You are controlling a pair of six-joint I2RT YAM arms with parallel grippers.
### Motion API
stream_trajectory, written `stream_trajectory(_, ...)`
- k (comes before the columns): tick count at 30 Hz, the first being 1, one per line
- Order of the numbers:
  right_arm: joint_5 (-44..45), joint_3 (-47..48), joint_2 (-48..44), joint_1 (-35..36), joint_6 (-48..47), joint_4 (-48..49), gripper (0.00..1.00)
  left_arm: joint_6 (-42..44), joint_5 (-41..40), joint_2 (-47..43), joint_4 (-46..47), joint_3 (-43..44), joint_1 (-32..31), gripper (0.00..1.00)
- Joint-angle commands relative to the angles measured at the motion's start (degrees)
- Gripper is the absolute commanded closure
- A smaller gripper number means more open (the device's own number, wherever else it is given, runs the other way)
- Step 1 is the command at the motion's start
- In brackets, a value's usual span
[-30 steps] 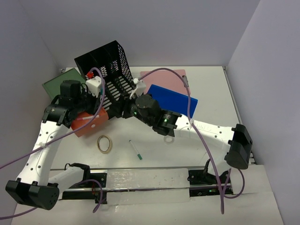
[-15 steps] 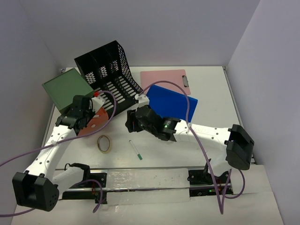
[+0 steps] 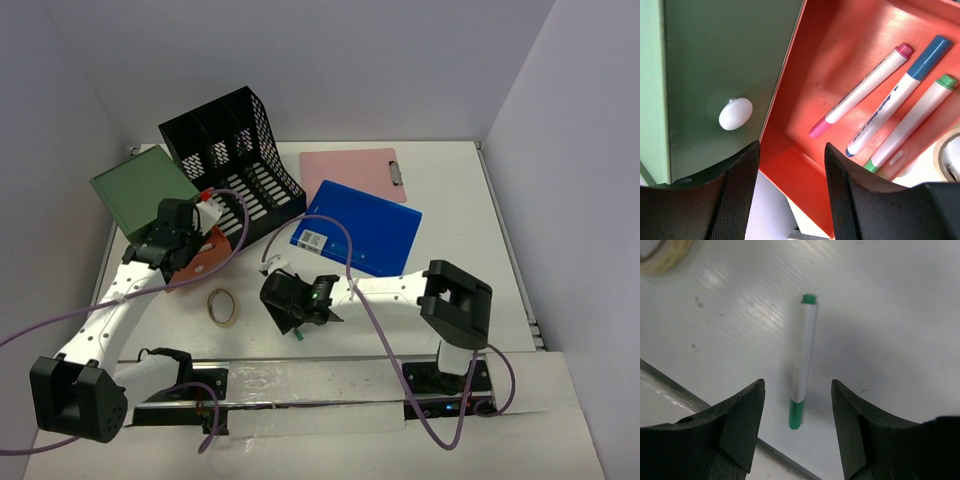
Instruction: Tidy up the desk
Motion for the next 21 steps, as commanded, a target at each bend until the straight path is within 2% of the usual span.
stream_trajectory(1,-2.40,3.15,3.50,0.63,-1.34,-2.31,0.43,-2.53,3.05,-2.61,-2.76,4.64,0.18,0.38)
stream_trajectory(8,-2.05,5.58,8.38,0.72,-1.80,-4.55,0.58,-5.30,5.70,-6.24,-7.16,8.44,0.18,0.36)
stream_trajectory(12,-0.74,6.64,11.35,0.72,-1.71,-6.27,0.91,-7.14,5.97,-9.27,-9.12,10.75,0.27,0.34)
stream_trajectory(13,-0.73,6.64,11.36,0.72,-1.62,-6.27,0.91,-7.15,5.97,-9.28,-9.13,10.76,0.18,0.34)
stream_trajectory(15,-0.35,6.20,10.49,0.72,-1.57,-5.55,1.00,-7.71,3.89,-11.36,-9.01,11.54,0.18,0.31)
stream_trajectory(21,2.37,9.42,4.58,0.25,-4.67,-3.37,1.00,-8.18,-0.86,-14.62,-6.85,11.58,2.82,0.26)
